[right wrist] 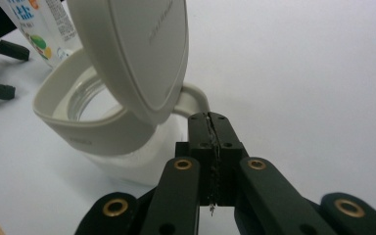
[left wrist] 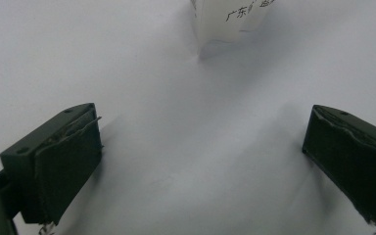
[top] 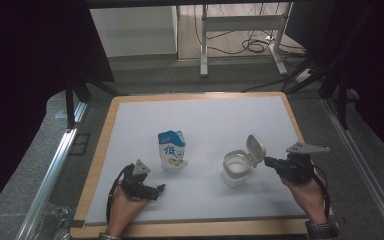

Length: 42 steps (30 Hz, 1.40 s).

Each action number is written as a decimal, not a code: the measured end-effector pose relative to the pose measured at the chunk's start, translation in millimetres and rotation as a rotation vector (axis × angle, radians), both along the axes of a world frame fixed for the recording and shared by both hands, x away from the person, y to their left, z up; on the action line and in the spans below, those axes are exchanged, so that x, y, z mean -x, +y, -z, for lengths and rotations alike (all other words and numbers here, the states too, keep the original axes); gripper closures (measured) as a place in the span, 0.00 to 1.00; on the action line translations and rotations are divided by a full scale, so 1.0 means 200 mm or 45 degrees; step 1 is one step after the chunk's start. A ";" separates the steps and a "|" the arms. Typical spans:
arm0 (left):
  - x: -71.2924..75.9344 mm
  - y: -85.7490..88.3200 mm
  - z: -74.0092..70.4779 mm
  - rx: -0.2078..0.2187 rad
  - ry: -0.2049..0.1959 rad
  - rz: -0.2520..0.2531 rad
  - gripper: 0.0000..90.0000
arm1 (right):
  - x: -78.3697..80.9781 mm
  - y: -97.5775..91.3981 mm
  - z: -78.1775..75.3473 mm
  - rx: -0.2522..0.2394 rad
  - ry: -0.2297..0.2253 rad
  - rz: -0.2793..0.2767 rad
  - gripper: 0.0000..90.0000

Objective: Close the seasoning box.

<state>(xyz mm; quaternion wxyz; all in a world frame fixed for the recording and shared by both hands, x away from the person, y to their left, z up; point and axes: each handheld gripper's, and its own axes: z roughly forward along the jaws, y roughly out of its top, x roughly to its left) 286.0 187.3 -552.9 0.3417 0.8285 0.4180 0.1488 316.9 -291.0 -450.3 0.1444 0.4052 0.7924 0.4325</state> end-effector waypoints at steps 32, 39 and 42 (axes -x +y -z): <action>0.00 0.00 0.00 0.003 -0.001 -0.003 0.01 | -0.04 0.11 -0.12 -0.011 -0.047 -0.081 0.99; 0.00 0.00 0.00 0.003 -0.001 -0.003 0.01 | -0.03 0.13 -0.12 -0.006 -0.047 -0.095 0.98; 0.00 0.00 0.00 0.004 -0.002 -0.004 0.01 | -0.03 0.13 -0.12 -0.005 -0.050 -0.096 0.98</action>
